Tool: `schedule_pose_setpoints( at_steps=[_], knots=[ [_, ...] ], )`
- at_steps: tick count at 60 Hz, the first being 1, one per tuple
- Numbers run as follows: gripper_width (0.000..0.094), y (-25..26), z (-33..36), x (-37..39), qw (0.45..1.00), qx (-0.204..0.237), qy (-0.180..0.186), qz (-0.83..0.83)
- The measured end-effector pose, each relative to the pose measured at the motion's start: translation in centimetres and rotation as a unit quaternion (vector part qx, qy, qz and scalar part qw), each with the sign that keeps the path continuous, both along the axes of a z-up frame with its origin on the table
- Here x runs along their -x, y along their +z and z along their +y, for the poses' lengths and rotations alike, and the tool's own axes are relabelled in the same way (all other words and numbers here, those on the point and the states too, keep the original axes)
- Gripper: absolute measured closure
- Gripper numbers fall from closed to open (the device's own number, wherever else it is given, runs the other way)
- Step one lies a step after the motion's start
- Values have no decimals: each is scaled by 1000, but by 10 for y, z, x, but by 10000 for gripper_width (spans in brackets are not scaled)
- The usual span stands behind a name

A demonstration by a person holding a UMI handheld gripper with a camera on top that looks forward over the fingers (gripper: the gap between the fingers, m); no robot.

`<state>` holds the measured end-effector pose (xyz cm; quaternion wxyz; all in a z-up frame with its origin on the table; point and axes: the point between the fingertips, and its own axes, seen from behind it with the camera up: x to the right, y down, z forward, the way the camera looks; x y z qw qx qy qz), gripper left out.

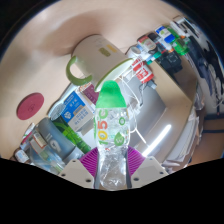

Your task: Pour water

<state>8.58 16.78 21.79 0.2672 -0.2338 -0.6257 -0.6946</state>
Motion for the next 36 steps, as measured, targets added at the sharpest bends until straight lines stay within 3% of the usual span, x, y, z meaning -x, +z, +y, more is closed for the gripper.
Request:
schedule_pose_setpoints(
  at_steps=[18, 26, 32, 36],
  knots=[
    [571, 11, 7, -4, 1000, -8, -15, 3],
    [571, 23, 5, -18, 990, -20, -21, 136],
    [573, 21, -2, -39, 926, -28, -22, 377],
    [572, 1, -7, -53, 829, -26, -29, 558]
  ],
)
